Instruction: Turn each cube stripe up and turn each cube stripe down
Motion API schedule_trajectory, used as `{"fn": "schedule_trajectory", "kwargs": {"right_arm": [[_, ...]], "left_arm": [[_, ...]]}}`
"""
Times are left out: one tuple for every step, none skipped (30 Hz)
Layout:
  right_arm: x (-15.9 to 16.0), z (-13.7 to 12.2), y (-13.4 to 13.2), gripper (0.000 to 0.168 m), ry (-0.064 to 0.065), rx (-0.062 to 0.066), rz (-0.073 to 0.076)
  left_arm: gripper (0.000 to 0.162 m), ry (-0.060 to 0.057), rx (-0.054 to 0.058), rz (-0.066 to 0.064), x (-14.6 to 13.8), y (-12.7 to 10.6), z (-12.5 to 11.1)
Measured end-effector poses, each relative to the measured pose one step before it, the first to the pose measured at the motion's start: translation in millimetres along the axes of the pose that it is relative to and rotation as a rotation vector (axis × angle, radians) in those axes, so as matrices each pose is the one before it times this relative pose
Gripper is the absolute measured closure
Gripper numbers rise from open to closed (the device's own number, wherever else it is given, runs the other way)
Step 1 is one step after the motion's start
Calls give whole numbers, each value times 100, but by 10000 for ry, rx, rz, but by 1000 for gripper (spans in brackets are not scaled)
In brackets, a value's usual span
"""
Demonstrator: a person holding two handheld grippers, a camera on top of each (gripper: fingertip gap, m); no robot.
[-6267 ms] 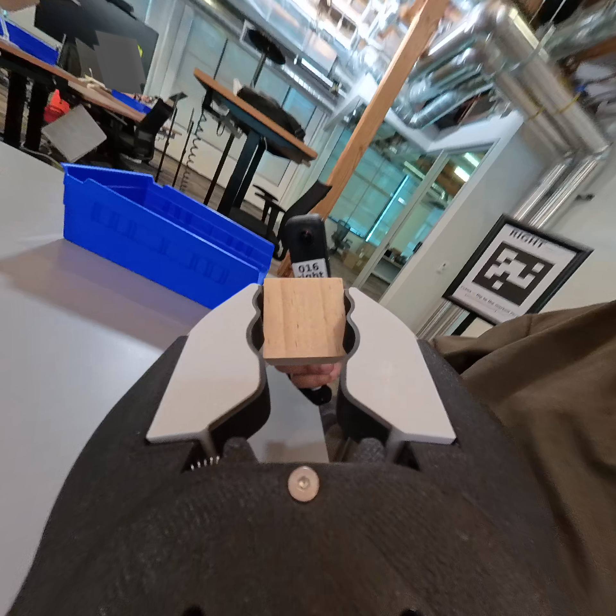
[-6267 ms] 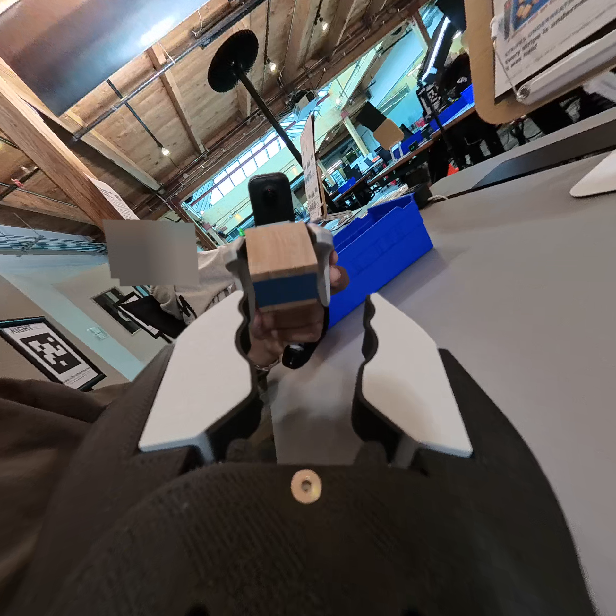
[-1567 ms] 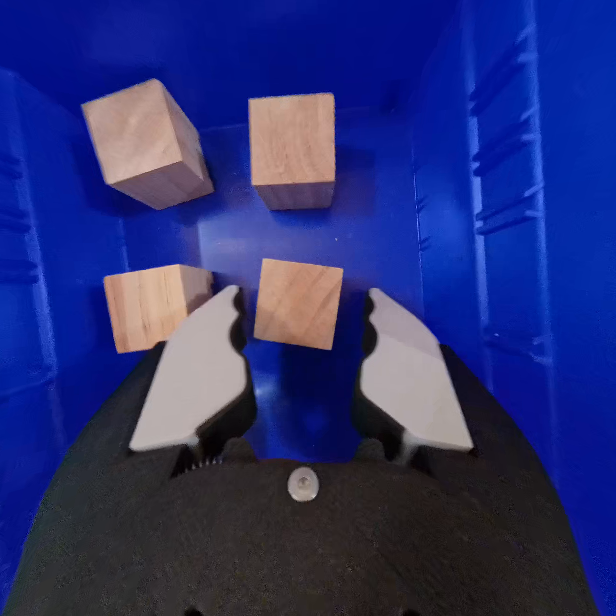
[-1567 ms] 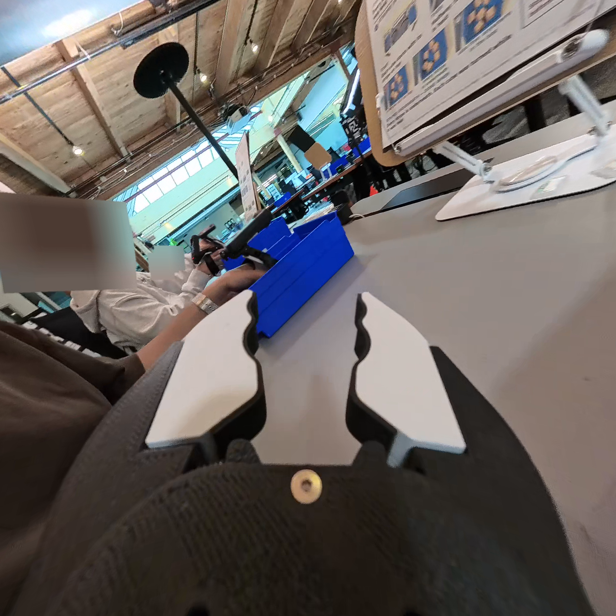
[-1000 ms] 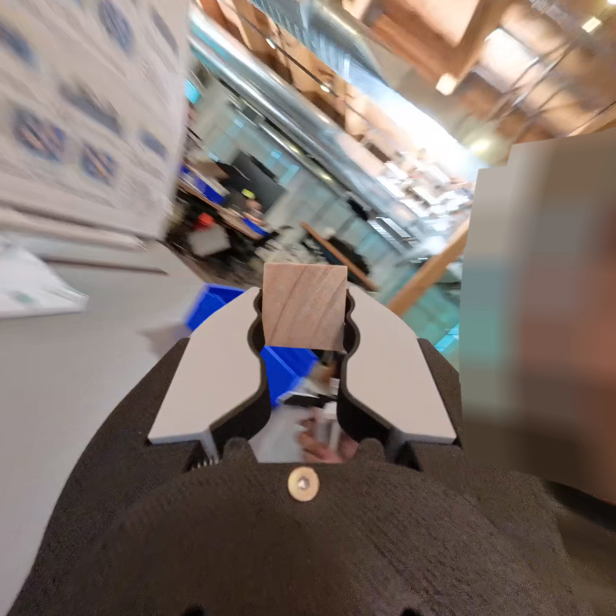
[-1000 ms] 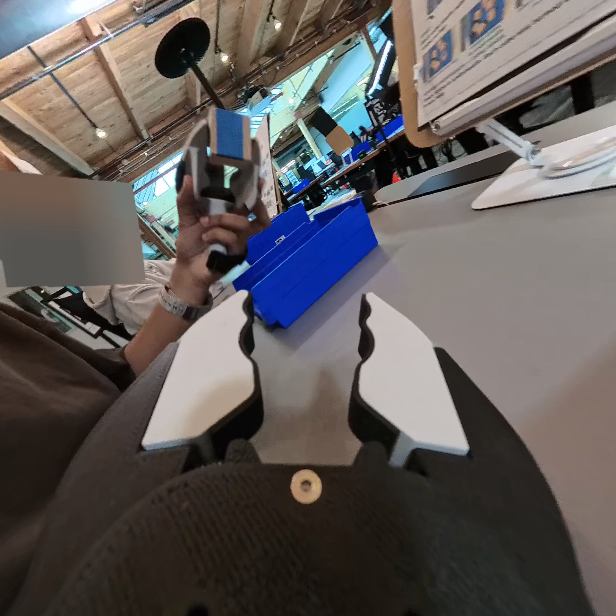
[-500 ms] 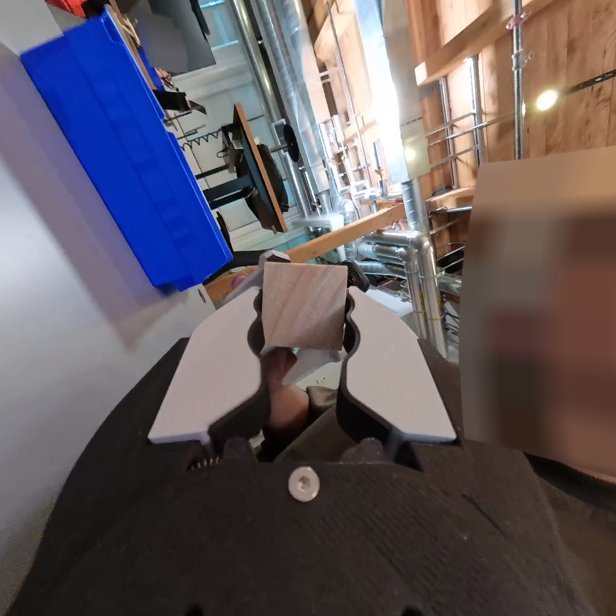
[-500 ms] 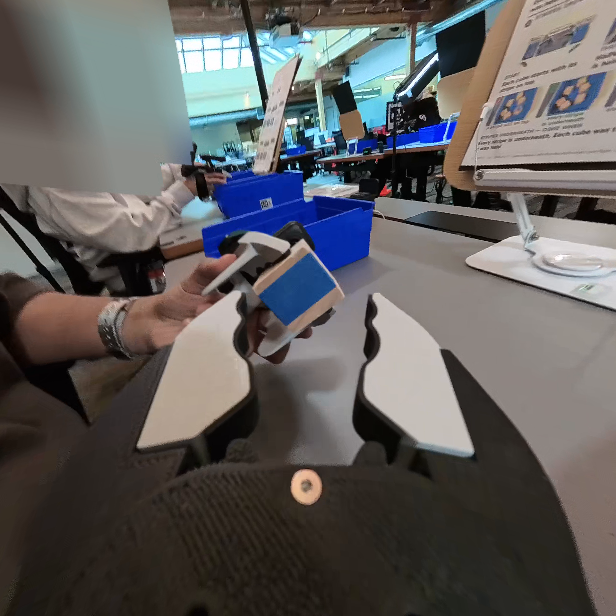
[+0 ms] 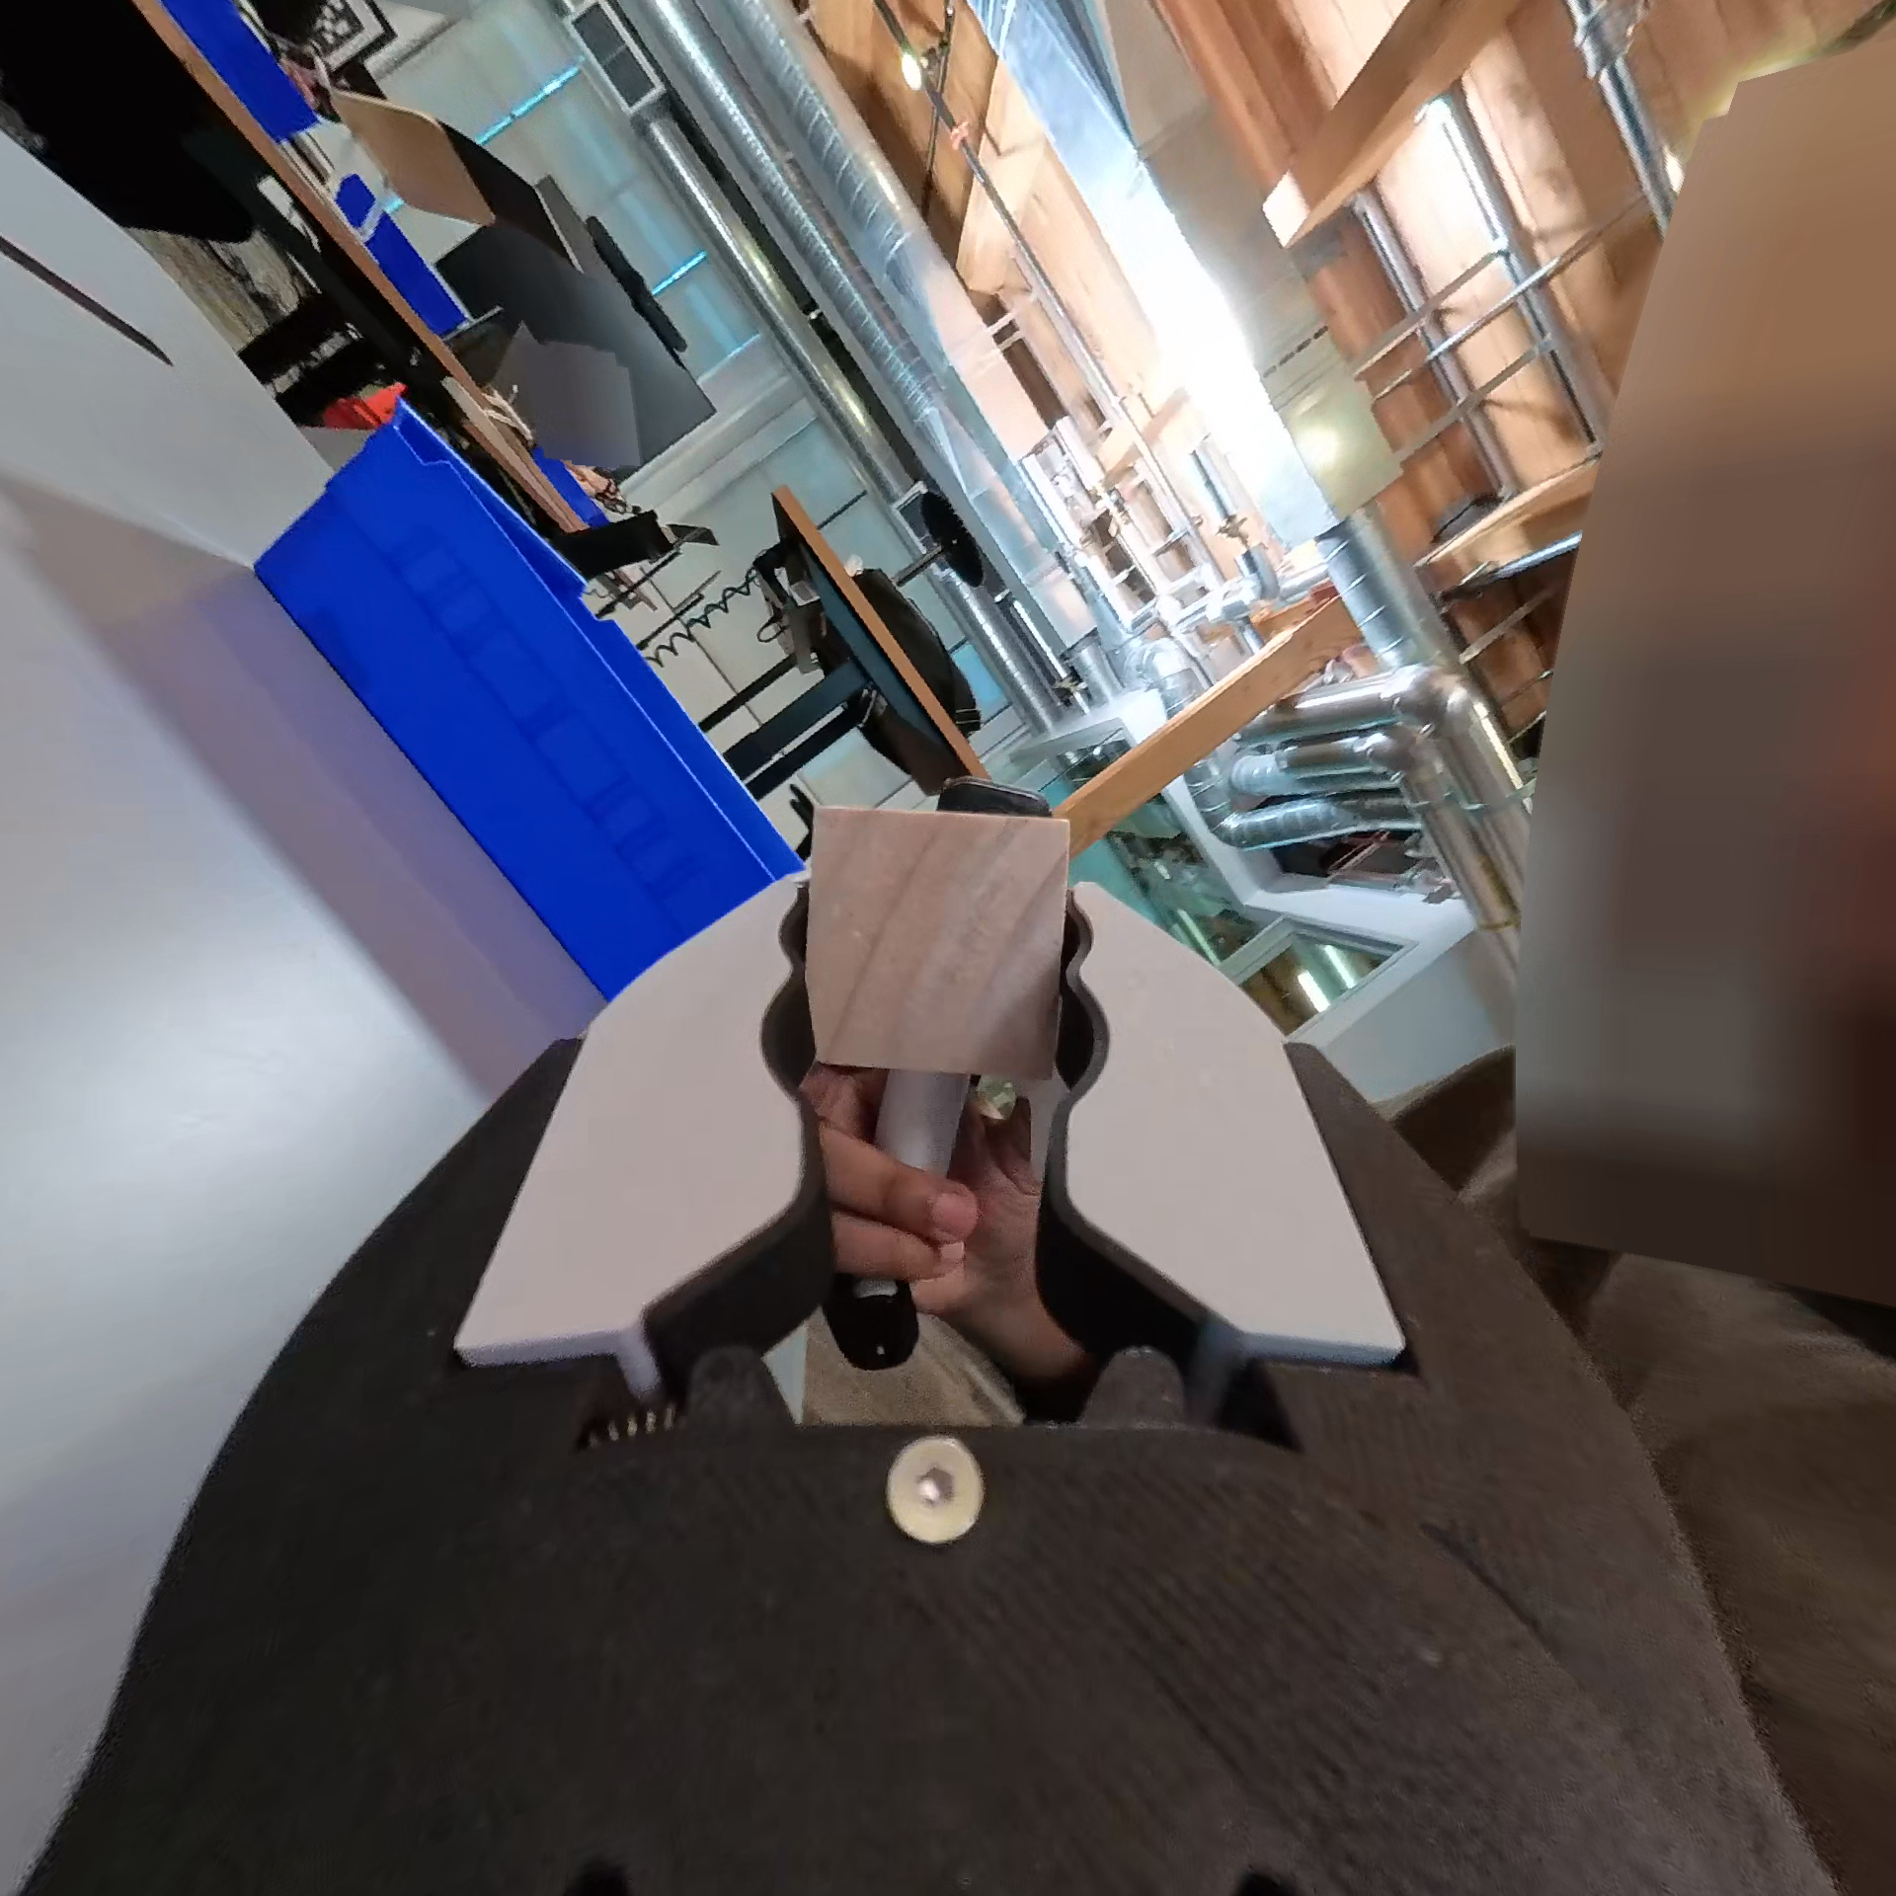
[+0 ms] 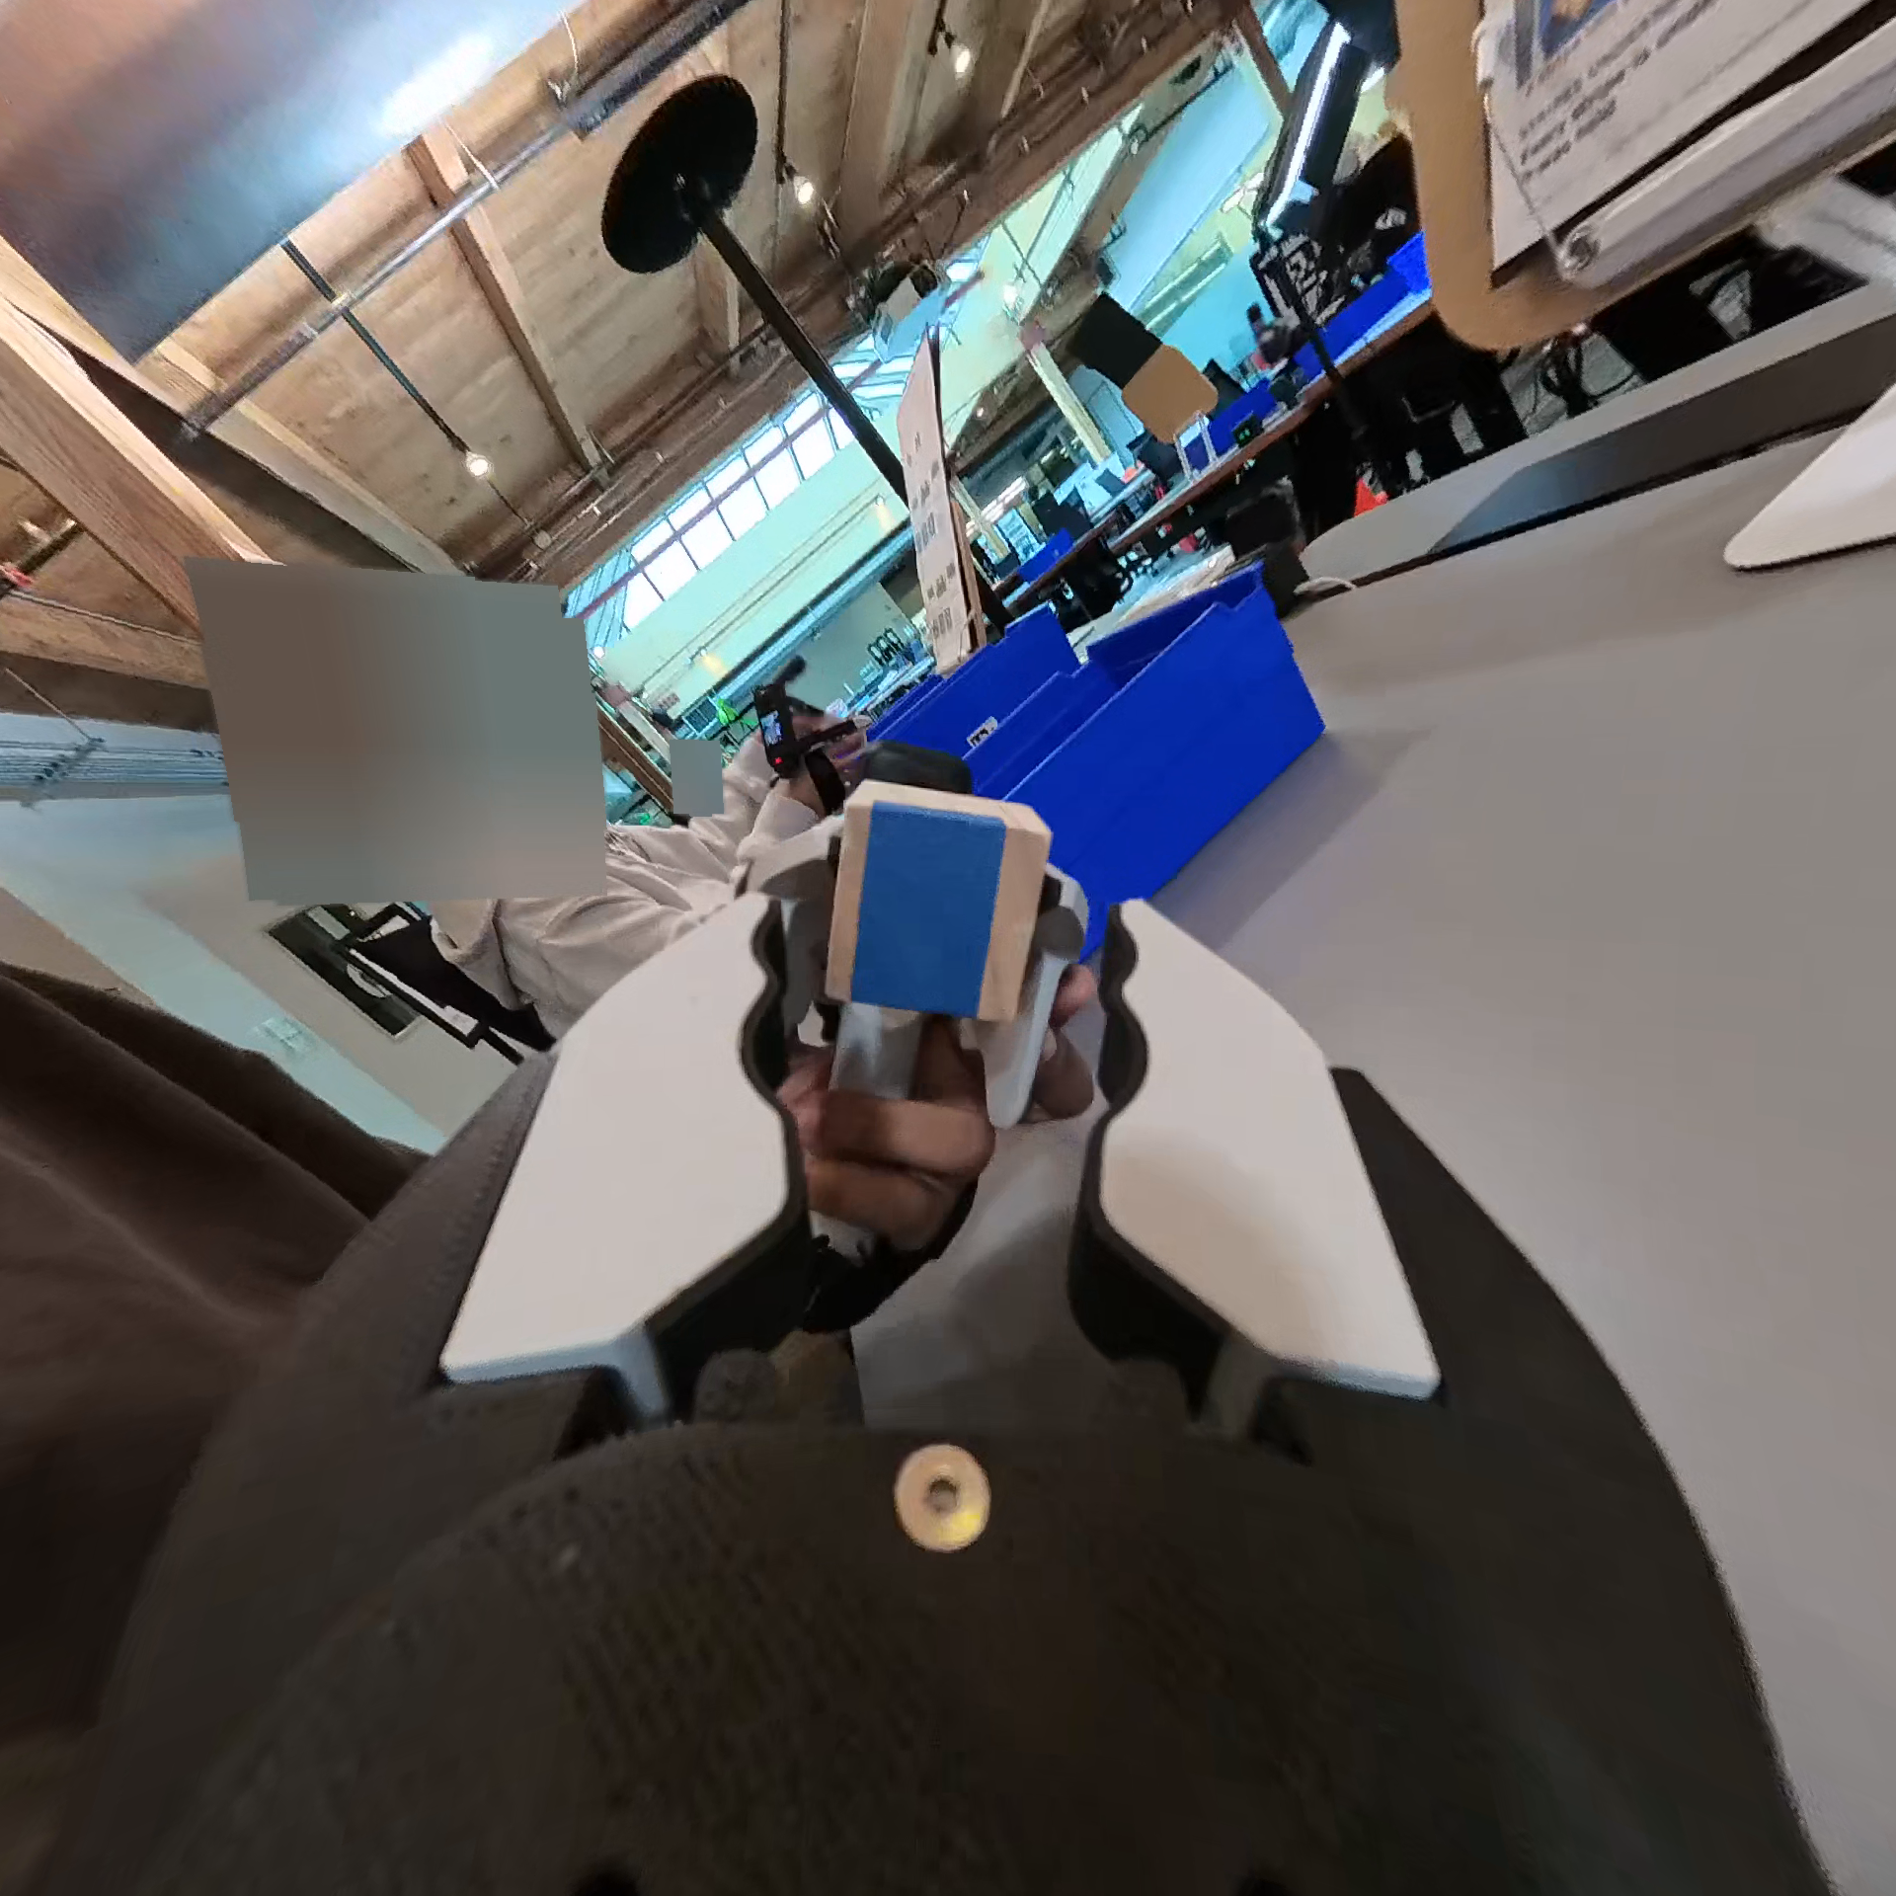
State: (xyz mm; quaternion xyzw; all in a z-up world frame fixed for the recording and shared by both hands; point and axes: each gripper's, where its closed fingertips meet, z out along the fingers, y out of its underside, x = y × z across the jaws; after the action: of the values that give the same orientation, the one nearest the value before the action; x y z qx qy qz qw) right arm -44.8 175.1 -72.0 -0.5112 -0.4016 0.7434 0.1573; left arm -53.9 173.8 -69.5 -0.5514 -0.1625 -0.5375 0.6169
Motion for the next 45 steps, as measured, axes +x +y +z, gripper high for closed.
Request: {"fn": "schedule_trajectory", "kwargs": {"right_arm": [[-10,124,254,110,23,-92,72],[71,131,238,113,50,-75,166],[-2,62,171,121,-18,-45,200],[-198,-25,30,129,-158,8,207],[-32,-19,-59,129,-58,25,192],[25,-35,-9,129,-17,-36,51],[28,-66,-22,129,-1,-70,-48],[54,-118,-206,129,46,29,-56],[-59,-227,-489,129,10,176,-77],[-109,-328,-673,129,-19,217,-84],[-53,-450,-897,129,54,226,-153],[109,-574,-1142,129,178,260,-266],[221,-663,-1404,129,254,303,-362],[414,-718,-1598,129,351,321,-422],[691,-749,-1688,129,481,281,-434],[865,-773,-1719,129,537,205,-499],[1055,-854,-1826,129,584,214,-614],[1432,-853,-1848,129,727,200,-664],[1912,-705,-1563,129,854,15,-585],[2143,-518,-1111,128,808,-193,-499],[2351,-337,-684,128,800,-288,-520],[2649,-141,-7,128,909,-510,-582],[2570,90,550,128,855,-631,-645],[2381,249,693,128,872,-509,-683],[2076,479,814,128,849,-491,-620],[1639,779,1174,128,712,-727,-495],[1159,998,1451,128,535,-921,-335],[489,1110,1337,128,198,-836,-201],[56,1086,1101,128,5,-667,-20],[-245,1017,926,128,-131,-541,96],[-437,902,926,128,-203,-556,111],[-440,777,821,128,-153,-459,63],[-370,661,869,128,-77,-482,-39],[-190,534,847,128,46,-460,-111],[4,393,726,128,144,-369,-129],[38,85,108,128,91,21,-51],[50,-36,109,128,16,-50,97],[36,-67,74,128,-59,-42,86],[43,-34,84,128,-93,-40,118],[44,7,8,127,-112,50,137],[69,17,-55,128,-100,113,173],[58,3,-55,128,-98,61,155],[-18,-43,-71,128,-117,59,109],[-16,-129,-138,125,-104,106,143],[16,-283,-206,122,-58,124,126]], "left_arm": [[117,-84,-95,207,-21,174,76],[117,-46,-111,187,25,204,103],[117,-28,-121,138,19,222,118],[117,-67,-74,90,-37,164,108],[117,-17,41,46,-8,-5,31],[117,2,17,-57,-18,13,32],[117,11,-26,-81,-28,64,26],[117,-34,-8,-83,-36,38,42],[114,-156,127,-19,-164,-153,12],[108,-166,192,2,-145,-268,-62],[103,-35,170,-13,13,-283,-95],[100,24,91,-54,75,-212,-118],[100,22,12,-68,20,-130,-107],[100,34,-64,-56,-19,-12,-68],[100,-5,-95,-69,-118,46,-38],[100,-8,-63,-86,-122,45,-14],[100,51,-24,-98,-24,47,9],[100,87,-16,-124,44,71,34],[100,84,-23,-155,34,135,60],[100,103,-50,-188,56,199,92],[100,131,-67,-202,87,240,112],[100,114,-69,-196,51,265,126],[101,81,-63,-170,5,261,120],[101,64,-68,-146,-13,251,126],[101,46,-74,-123,-42,277,114],[101,31,-87,-97,-67,275,107],[102,30,-94,-85,-79,240,113],[104,63,-76,-84,-13,173,102],[106,100,-65,-70,68,157,86],[107,56,-67,-47,26,128,81],[108,-15,-62,-11,-51,130,51],[108,-44,-53,22,-82,112,36],[108,-46,-44,35,-60,72,14],[108,-53,-31,31,-87,32,-11],[108,-64,-20,20,-108,11,-3],[107,-113,13,8,-202,-36,-40],[107,-151,43,-7,-286,-62,-39],[107,-125,30,-31,-276,-43,-31],[107,-64,8,-60,-211,-10,-36],[107,-6,6,-81,-129,-16,-19],[107,20,18,-89,-81,-13,-9],[107,33,19,-89,-46,-10,14],[107,41,3,-78,-15,7,16],[107,35,-18,-56,4,53,31],[107,18,-28,-21,20,60,29]]}}
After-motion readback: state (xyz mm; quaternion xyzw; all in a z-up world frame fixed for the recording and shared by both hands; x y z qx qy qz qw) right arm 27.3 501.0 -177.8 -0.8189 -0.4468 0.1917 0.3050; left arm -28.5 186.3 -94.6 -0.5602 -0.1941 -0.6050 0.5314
